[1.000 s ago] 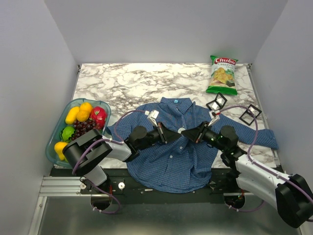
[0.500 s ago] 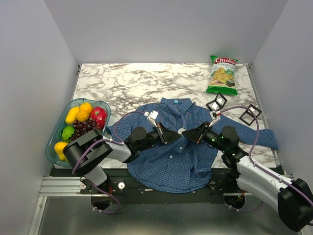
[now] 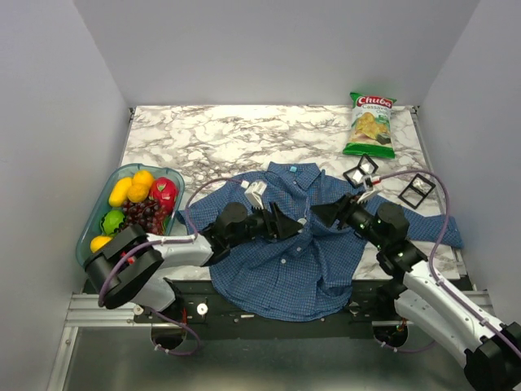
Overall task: Pin the brooch onto the clothing
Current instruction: Flatten out the clothes at the center of the board.
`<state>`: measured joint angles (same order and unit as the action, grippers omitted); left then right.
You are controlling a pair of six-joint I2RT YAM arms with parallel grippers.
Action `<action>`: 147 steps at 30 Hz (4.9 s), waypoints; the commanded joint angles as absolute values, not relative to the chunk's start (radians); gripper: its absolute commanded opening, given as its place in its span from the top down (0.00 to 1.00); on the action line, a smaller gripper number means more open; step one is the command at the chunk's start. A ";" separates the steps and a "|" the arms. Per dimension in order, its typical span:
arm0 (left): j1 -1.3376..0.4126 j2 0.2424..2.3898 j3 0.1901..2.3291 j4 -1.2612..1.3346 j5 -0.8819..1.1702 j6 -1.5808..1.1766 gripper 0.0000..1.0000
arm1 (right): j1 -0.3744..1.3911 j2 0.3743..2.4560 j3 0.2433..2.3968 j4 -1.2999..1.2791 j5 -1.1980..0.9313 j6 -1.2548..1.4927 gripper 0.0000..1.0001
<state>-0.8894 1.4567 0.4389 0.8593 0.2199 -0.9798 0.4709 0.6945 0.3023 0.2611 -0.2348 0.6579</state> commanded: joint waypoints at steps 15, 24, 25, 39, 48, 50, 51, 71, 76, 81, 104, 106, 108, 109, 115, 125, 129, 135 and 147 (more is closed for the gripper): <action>-0.508 1.591 1.133 -0.466 0.206 -0.281 0.01 | 0.244 0.940 0.669 -0.100 -0.186 0.431 0.30; -0.497 1.841 1.462 -0.686 -0.161 -0.085 0.01 | 0.222 0.928 0.669 -0.121 -0.235 0.431 0.30; -0.492 1.848 1.471 -0.686 -0.178 -0.081 0.01 | 0.222 0.927 0.660 -0.124 -0.244 0.431 0.30; -0.428 2.035 1.512 -0.700 -0.097 -0.069 0.38 | 0.219 0.879 0.644 -0.144 -0.256 0.425 0.30; -0.347 2.054 1.497 -0.635 -0.006 -0.078 1.00 | 0.218 0.888 0.652 -0.167 -0.229 0.411 0.30; -0.316 2.034 1.505 -0.620 -0.008 -0.084 1.00 | 0.216 0.897 0.658 -0.172 -0.210 0.403 0.30; -0.299 2.017 1.511 -0.617 -0.008 -0.084 1.00 | 0.216 0.913 0.661 -0.178 -0.204 0.402 0.30; -0.032 2.051 1.742 -0.641 -0.072 -0.077 1.00 | 0.195 1.400 0.969 -0.342 0.210 0.287 0.30; -0.020 2.051 1.750 -0.635 -0.029 -0.087 1.00 | 0.164 1.569 1.032 -0.367 0.218 0.287 0.31; -0.018 2.043 1.736 -0.621 0.000 -0.095 1.00 | 0.141 1.660 1.071 -0.370 0.195 0.291 0.32; -0.018 2.022 1.698 -0.591 0.052 -0.095 1.00 | 0.138 1.801 1.134 -0.463 0.075 0.242 0.52; -0.018 2.020 1.697 -0.588 0.058 -0.098 1.00 | 0.138 1.807 1.138 -0.469 0.068 0.235 0.59; -0.018 2.020 1.697 -0.589 0.061 -0.098 1.00 | 0.137 1.812 1.147 -0.476 0.061 0.232 0.67; -0.018 2.017 1.697 -0.588 0.060 -0.100 1.00 | 0.135 1.815 1.150 -0.479 0.060 0.230 0.71; -0.015 2.011 1.687 -0.574 0.057 -0.094 1.00 | 0.118 1.850 1.203 -0.503 0.049 0.222 0.99; 0.017 2.036 1.701 -0.558 0.040 -0.094 1.00 | 0.061 1.916 1.316 -0.549 0.137 0.176 1.00; 0.023 2.054 1.724 -0.560 0.025 -0.092 1.00 | 0.041 1.948 1.361 -0.566 0.164 0.167 1.00; 0.032 2.106 1.801 -0.571 0.015 -0.089 1.00 | 0.028 1.993 1.428 -0.583 0.176 0.149 1.00; 0.029 2.154 1.901 -0.577 0.066 -0.095 0.63 | 0.018 1.985 1.496 -0.594 0.042 0.158 0.94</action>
<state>0.0120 2.1960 1.9057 -0.6003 0.0498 -0.0875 0.0322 2.0174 1.4807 -0.5781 0.1120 0.1772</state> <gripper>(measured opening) 0.152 0.011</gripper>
